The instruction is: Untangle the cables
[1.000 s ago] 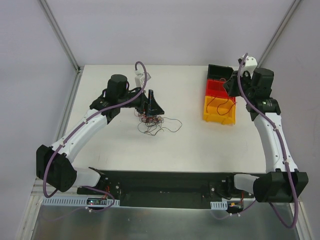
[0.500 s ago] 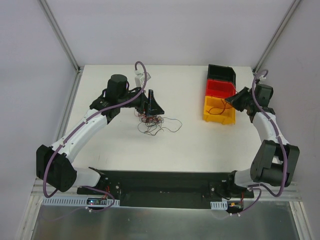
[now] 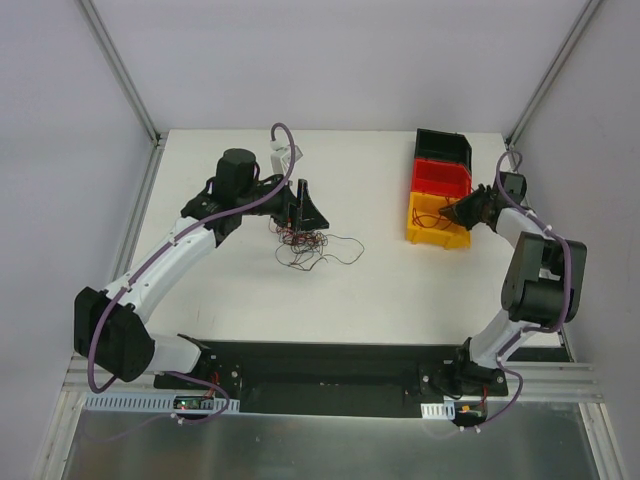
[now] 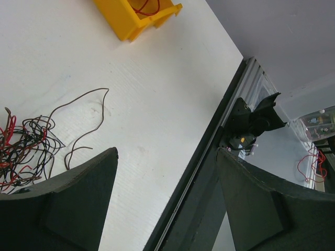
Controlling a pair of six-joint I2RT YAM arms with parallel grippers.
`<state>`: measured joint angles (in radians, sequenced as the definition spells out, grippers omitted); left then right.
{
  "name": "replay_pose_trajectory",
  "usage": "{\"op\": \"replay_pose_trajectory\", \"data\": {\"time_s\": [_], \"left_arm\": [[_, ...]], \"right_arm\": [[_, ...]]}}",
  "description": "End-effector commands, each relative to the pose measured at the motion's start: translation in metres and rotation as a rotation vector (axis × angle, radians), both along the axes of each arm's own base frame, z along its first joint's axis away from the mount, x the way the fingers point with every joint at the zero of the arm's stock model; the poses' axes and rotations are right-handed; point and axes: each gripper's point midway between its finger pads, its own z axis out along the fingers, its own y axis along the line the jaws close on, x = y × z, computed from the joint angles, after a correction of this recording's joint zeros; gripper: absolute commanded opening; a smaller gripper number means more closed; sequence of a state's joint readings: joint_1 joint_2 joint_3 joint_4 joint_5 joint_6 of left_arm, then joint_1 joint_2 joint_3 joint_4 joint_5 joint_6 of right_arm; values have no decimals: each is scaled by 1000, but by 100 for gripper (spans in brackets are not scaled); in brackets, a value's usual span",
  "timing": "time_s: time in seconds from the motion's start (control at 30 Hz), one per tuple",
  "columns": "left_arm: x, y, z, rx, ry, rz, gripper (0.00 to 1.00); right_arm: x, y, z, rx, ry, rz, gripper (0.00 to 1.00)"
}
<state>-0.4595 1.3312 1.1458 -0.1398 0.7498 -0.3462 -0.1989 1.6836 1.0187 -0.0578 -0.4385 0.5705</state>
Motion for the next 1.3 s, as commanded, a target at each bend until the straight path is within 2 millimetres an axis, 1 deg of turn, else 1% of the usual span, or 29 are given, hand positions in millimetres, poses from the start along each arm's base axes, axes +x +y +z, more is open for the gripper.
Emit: {"op": "replay_pose_trajectory", "data": {"time_s": [0.0, 0.03, 0.1, 0.13, 0.17, 0.2, 0.23, 0.33, 0.37, 0.4, 0.47, 0.5, 0.53, 0.57, 0.6, 0.67, 0.73, 0.8, 0.87, 1.03, 1.07, 1.13, 1.27], "left_arm": [[1, -4, 0, -4, -34, -22, 75], [1, -4, -1, -1, -33, -21, 75], [1, -4, -2, -1, -29, -22, 75], [2, -4, -2, 0, -30, -21, 75], [2, -4, -1, -1, -33, -21, 75], [2, -4, -3, 0, -28, -20, 75], [3, -5, -4, 1, -22, -21, 75], [1, -6, -4, -3, -13, -29, 75], [1, -6, -5, -4, -9, -31, 75], [1, -6, -5, -4, -10, -30, 75], [1, -6, -6, -3, -6, -29, 75], [1, -6, -6, -3, -5, -29, 75], [1, -6, -5, -3, -8, -30, 75], [2, -6, -6, -1, -11, -26, 75], [2, -5, -6, 1, -13, -24, 75], [3, -5, -6, 4, -18, -20, 75], [2, -5, -5, 0, -17, -25, 75], [1, -5, -5, -1, -16, -27, 75], [2, -5, -5, 1, -16, -27, 75], [1, -6, -4, -3, -14, -30, 75], [1, -6, -4, -4, -13, -32, 75], [1, -6, -4, -3, -14, -31, 75], [1, -6, -5, -4, -9, -33, 75]], "right_arm": [[19, 7, 1, -97, 9, 51, 0], [16, 8, -5, -164, 39, 101, 0], [10, 2, -18, -330, 103, 167, 0], [7, -2, -21, -412, 132, 199, 0], [-1, -6, -26, -497, 184, 247, 0], [0, -7, -26, -560, 192, 287, 0], [-8, -12, -31, -615, 251, 313, 0], [-14, -11, -42, -625, 294, 373, 0], [-16, -3, -46, -627, 300, 405, 0], [-17, 0, -49, -628, 304, 430, 0], [-19, 3, -54, -629, 323, 463, 0], [-17, 5, -53, -634, 323, 482, 0], [-16, 7, -50, -642, 317, 494, 0], [-15, 16, -46, -611, 298, 513, 1], [-12, 21, -34, -598, 266, 520, 4], [-9, 33, -14, -553, 193, 534, 15], [-3, 45, 10, -472, 98, 533, 26], [-2, 46, 33, -456, 38, 509, 32], [-5, 43, 48, -456, 7, 484, 43], [-18, 37, 70, -454, -51, 421, 58], [-19, 24, 70, -453, -54, 368, 61], [-17, 8, 79, -451, -102, 276, 65], [-5, -14, 87, -413, -155, 157, 70]]}}
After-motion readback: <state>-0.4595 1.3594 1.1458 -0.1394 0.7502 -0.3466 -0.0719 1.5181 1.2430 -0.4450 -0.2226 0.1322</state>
